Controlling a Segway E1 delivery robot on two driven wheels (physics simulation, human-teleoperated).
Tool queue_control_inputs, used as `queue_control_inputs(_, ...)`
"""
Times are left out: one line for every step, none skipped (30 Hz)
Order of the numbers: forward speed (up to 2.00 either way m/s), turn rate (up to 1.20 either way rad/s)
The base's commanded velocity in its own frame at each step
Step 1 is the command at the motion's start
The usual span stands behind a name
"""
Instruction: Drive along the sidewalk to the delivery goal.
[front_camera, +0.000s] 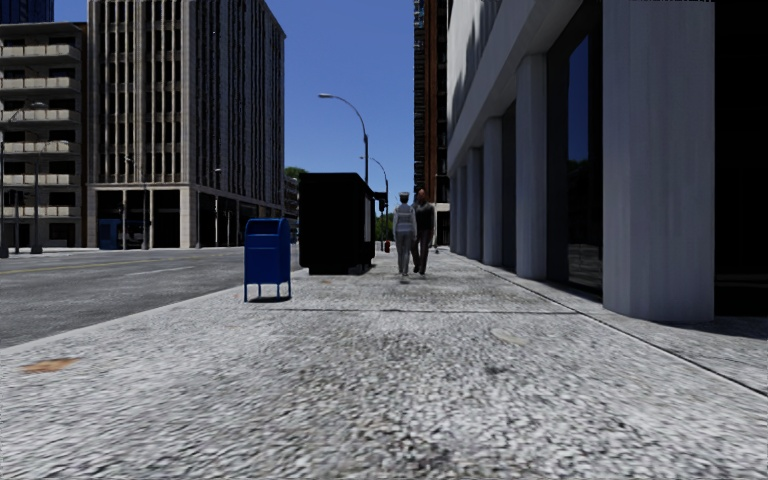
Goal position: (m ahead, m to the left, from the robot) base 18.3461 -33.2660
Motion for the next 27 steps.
queue_control_inputs(2.00,0.00)
queue_control_inputs(2.00,-0.06)
queue_control_inputs(2.00,-0.16)
queue_control_inputs(2.00,-0.24)
queue_control_inputs(2.00,-0.24)
queue_control_inputs(2.00,-0.26)
queue_control_inputs(2.00,-0.36)
queue_control_inputs(2.00,-0.54)
queue_control_inputs(2.00,-1.00)
queue_control_inputs(2.00,-1.00)
queue_control_inputs(2.00,-1.11)
queue_control_inputs(2.00,-1.16)
queue_control_inputs(2.00,-1.18)
queue_control_inputs(2.00,-1.18)
queue_control_inputs(2.00,-1.18)
queue_control_inputs(2.00,-1.18)
queue_control_inputs(2.00,-1.18)
queue_control_inputs(2.00,-1.18)
queue_control_inputs(2.00,-1.18)
queue_control_inputs(2.00,-1.18)
queue_control_inputs(2.00,-1.18)
queue_control_inputs(2.00,-1.18)
queue_control_inputs(2.00,-1.18)
queue_control_inputs(2.00,-1.18)
queue_control_inputs(2.00,-1.18)
queue_control_inputs(2.00,-1.18)
queue_control_inputs(2.00,-1.15)
